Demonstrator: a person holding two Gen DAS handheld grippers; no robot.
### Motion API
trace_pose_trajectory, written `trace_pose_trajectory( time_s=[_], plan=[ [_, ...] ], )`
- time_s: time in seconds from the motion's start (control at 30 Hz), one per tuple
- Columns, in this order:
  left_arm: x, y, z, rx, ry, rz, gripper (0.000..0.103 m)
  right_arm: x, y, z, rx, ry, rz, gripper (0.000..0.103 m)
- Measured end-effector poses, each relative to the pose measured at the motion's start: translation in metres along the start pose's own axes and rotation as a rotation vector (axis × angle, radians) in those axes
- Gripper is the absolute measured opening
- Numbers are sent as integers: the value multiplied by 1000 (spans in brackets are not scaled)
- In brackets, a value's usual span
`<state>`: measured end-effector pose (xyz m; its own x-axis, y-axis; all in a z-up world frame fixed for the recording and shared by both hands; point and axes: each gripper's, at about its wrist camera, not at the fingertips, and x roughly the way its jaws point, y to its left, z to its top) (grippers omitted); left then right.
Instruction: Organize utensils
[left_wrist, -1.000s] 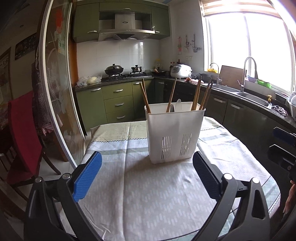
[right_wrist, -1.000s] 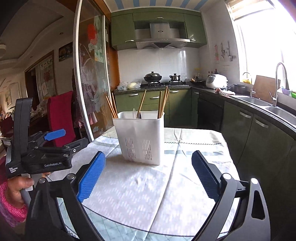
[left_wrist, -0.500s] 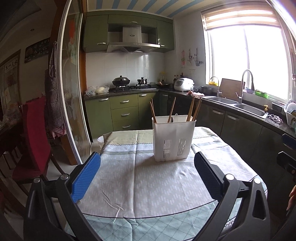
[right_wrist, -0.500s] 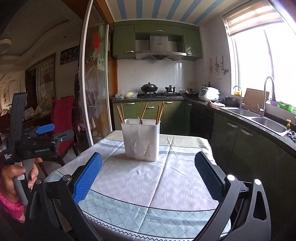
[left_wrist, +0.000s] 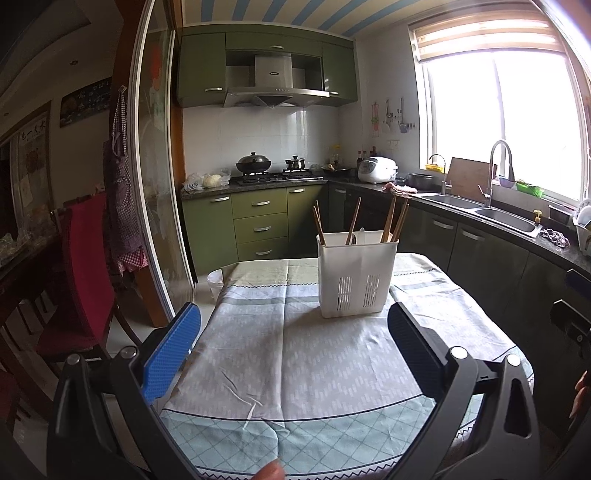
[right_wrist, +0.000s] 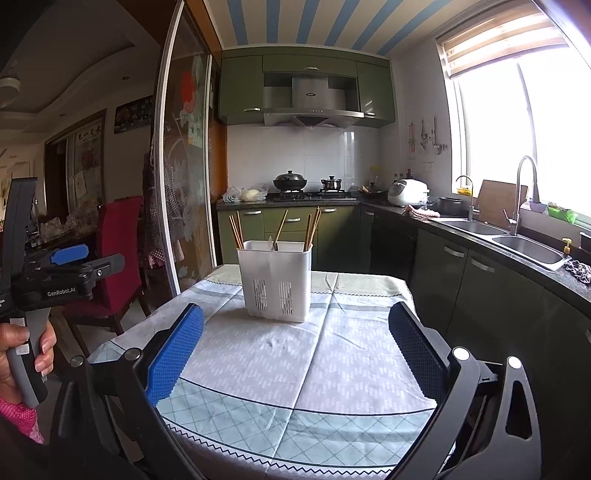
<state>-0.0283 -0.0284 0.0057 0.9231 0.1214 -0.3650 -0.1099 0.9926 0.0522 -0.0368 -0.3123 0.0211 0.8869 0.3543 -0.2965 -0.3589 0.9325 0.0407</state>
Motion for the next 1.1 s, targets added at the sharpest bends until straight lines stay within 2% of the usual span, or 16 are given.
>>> trace_pose_trajectory(
  time_s=[0.5, 1.1],
  plan=[
    [-5, 12, 0, -12, -2, 14, 96, 0, 0, 6, 10, -6, 8, 98],
    [-3, 6, 0, 6, 5, 11, 96, 6, -4, 4, 29, 1, -3, 99]
  ],
)
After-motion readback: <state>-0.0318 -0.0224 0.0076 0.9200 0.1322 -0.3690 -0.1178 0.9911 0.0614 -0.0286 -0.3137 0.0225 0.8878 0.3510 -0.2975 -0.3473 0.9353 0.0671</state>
